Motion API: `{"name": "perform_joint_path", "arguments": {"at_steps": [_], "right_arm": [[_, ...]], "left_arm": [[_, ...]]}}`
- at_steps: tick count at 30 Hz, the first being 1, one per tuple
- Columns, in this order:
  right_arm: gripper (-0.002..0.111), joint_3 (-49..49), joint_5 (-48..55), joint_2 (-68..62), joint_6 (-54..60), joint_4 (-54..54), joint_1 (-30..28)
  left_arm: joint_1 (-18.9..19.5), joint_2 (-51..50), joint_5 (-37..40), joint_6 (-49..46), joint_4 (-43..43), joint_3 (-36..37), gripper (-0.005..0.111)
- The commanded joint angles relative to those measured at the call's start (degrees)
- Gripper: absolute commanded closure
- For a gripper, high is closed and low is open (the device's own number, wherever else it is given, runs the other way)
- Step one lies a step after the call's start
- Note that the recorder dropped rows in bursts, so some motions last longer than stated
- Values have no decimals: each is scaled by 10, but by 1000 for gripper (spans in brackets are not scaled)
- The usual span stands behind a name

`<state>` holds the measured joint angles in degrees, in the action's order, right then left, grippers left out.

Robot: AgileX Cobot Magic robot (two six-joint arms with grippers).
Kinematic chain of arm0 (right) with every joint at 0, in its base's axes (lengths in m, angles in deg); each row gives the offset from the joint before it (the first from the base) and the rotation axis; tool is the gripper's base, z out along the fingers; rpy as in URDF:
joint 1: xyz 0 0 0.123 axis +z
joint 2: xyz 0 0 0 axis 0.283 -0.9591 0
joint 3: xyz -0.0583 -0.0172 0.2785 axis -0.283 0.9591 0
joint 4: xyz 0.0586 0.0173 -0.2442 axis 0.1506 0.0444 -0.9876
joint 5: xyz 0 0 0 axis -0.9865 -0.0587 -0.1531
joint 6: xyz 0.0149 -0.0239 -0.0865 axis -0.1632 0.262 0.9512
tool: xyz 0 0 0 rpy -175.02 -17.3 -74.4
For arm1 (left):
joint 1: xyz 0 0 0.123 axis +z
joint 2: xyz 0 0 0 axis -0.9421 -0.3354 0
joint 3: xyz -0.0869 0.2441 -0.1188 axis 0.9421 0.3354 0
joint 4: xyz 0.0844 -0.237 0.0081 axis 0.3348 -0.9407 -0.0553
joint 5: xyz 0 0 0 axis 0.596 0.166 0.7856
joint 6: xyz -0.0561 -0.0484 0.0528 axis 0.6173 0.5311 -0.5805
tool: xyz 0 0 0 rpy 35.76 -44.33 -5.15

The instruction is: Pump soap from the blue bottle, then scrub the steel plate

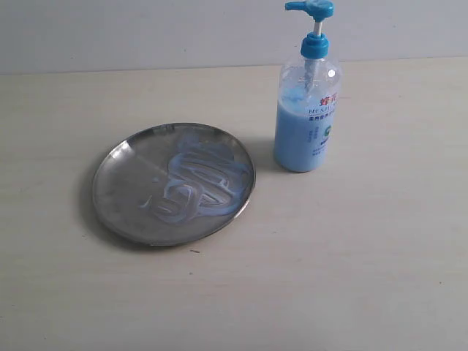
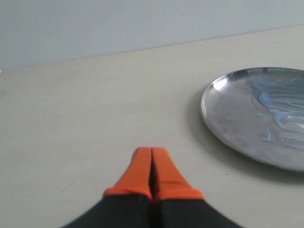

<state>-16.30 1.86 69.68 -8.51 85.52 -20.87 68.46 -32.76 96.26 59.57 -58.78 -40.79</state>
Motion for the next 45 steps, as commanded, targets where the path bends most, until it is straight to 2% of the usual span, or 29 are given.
{"name": "perform_joint_path", "arguments": {"at_steps": [1, 27, 37, 45], "right_arm": [[108, 2, -5, 2, 2, 2, -3], [108, 2, -9, 2, 2, 2, -3], [108, 2, -240, 2, 2, 8, -3], [108, 2, -245, 2, 2, 8, -3]], "left_arm": [[-4, 3, -3, 3, -3, 2, 107], [-4, 3, -3, 3, -3, 2, 107], [-4, 3, -3, 3, -3, 2, 107], [-4, 3, -3, 3, -3, 2, 107]]}}
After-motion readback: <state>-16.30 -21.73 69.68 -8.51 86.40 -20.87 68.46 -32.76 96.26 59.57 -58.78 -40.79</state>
